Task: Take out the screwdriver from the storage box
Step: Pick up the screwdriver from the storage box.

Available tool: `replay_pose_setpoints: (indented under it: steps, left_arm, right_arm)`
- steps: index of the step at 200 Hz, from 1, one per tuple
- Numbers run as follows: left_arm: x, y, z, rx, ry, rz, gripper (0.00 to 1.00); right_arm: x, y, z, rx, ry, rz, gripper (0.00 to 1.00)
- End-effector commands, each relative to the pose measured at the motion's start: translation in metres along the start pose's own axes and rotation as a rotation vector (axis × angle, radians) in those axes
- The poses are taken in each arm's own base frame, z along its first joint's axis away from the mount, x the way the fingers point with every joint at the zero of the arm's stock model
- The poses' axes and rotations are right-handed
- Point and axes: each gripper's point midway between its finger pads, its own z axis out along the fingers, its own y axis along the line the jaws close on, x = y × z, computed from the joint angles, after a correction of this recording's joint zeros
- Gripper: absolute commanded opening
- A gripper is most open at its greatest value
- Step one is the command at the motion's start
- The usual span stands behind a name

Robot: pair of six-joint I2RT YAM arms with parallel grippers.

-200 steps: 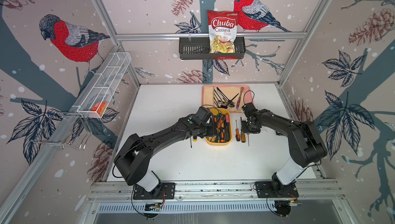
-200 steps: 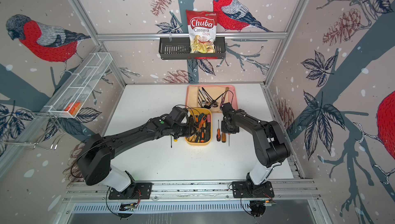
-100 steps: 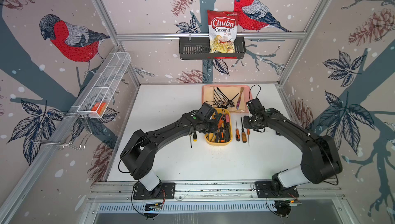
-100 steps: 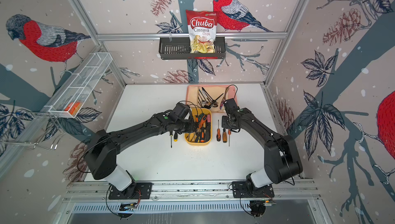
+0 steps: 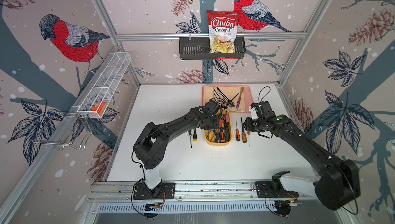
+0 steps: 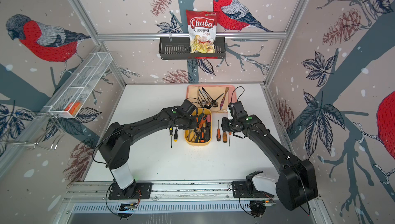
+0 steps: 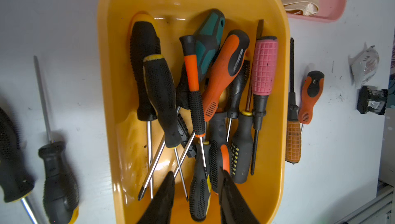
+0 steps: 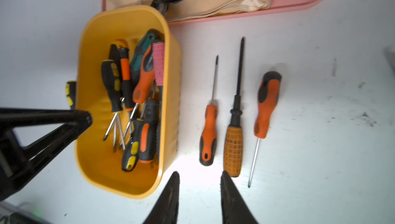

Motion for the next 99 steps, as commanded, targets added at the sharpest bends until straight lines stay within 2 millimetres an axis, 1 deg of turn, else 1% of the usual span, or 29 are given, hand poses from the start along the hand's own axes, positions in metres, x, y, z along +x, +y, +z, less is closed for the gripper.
replay_pose_setpoints:
  steps: [1, 27, 44, 99]
  left_arm:
    - [-0.004, 0.013, 0.003, -0.084, -0.005, -0.034, 0.37]
    - [-0.007, 0.019, 0.01, -0.131, -0.012, -0.049, 0.37]
    - [-0.009, 0.022, 0.015, -0.154, -0.014, -0.056, 0.38]
    - [-0.013, 0.031, 0.031, -0.221, -0.019, -0.069, 0.38]
  right_arm:
    - [0.005, 0.032, -0.008, -0.185, 0.008, -0.024, 0.36]
    - [0.011, 0.049, -0.017, -0.286, 0.001, -0.024, 0.39]
    - [0.014, 0.055, -0.019, -0.315, -0.006, -0.029, 0.4]
    - [0.022, 0.057, -0.016, -0.318, 0.014, -0.032, 0.4]
